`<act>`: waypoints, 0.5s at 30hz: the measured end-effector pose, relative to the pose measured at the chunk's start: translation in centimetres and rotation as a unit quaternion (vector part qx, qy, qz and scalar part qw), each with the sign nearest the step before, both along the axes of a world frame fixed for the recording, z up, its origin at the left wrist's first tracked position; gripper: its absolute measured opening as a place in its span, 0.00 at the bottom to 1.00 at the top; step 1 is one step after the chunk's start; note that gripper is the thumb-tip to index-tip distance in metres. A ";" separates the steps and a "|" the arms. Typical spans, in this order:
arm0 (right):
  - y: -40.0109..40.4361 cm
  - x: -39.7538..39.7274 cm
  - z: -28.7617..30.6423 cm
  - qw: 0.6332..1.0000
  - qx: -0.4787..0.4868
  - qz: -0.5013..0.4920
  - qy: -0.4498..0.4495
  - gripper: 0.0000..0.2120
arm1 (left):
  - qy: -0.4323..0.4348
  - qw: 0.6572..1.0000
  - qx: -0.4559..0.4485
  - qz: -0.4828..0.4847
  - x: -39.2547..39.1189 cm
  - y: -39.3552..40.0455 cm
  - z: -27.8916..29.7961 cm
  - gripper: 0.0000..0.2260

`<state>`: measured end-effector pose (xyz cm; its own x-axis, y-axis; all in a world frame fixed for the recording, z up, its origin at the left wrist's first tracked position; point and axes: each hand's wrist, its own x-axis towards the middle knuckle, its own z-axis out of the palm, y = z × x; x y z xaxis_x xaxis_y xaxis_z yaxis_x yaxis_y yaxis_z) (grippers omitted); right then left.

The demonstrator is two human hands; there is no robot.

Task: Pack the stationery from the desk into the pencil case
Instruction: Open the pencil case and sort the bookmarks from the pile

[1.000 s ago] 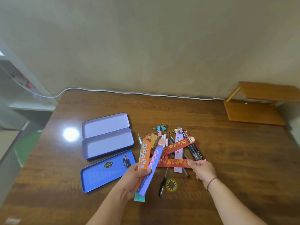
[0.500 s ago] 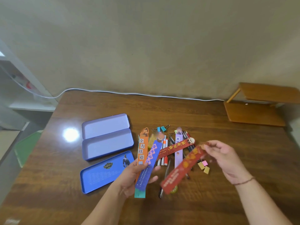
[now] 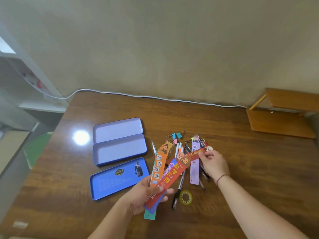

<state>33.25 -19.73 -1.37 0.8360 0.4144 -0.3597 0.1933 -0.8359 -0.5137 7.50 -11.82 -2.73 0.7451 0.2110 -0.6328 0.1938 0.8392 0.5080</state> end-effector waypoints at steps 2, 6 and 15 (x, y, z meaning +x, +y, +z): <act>0.0 1.4 -0.8 0.996 -0.062 -0.021 -0.053 0.21 | 0.018 1.000 0.005 0.008 -0.5 -0.1 -0.1 0.30; 0.5 3.3 -1.6 0.991 -0.122 -0.021 -0.047 0.26 | 0.034 0.999 -0.011 0.038 -1.0 -0.3 -0.1 0.28; -0.5 5.2 -0.5 0.966 0.174 -0.186 0.041 0.03 | 0.034 0.992 -0.042 0.113 -1.4 0.4 -0.5 0.23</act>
